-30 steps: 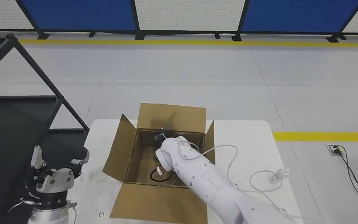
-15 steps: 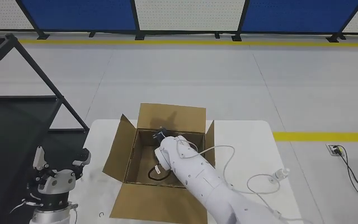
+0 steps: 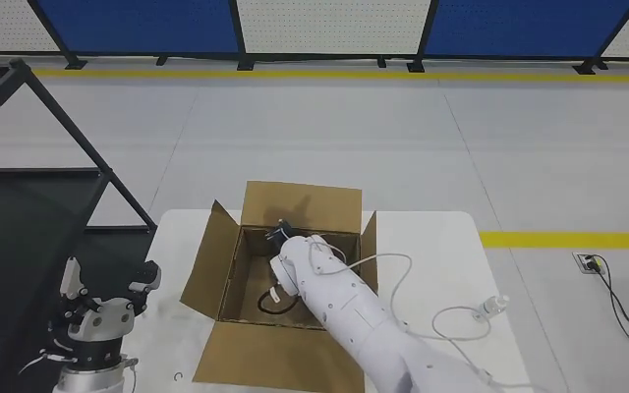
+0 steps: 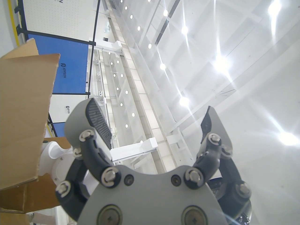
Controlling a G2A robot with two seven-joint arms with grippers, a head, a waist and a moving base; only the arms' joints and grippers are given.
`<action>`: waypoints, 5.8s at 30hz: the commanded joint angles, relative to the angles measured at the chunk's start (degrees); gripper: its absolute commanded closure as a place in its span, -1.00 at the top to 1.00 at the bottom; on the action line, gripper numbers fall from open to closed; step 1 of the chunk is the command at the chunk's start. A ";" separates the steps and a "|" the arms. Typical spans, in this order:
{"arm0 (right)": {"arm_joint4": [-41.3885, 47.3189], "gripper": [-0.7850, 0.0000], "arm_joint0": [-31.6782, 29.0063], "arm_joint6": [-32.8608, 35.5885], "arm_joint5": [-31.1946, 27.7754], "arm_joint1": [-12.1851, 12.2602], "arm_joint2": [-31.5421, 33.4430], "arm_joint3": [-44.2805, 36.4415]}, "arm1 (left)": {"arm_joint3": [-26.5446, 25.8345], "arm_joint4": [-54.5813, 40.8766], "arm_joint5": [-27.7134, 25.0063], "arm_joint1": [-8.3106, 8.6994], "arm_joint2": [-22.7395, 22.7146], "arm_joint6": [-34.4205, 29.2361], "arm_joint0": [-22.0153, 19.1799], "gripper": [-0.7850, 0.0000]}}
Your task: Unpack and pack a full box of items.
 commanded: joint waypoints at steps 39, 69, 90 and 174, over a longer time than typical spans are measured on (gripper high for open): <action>-17.07 1.00 -14.05 22.46 -4.55 21.13 22.21 -59.95 | 0.53 2.15 2.51 -0.10 2.49 -0.79 -2.39 1.00; -25.96 1.00 -41.44 16.04 -14.41 28.91 54.97 -104.01 | 1.92 4.05 5.42 -0.09 6.23 -2.18 -4.63 1.00; -28.83 1.00 -76.04 10.50 -9.12 31.91 89.50 -111.34 | 3.60 7.33 8.60 0.06 10.83 -2.86 -9.38 1.00; -19.77 -1.00 -30.32 19.12 -10.10 32.50 34.39 -91.66 | 3.26 -2.25 0.86 0.52 -3.28 -0.72 -3.12 1.00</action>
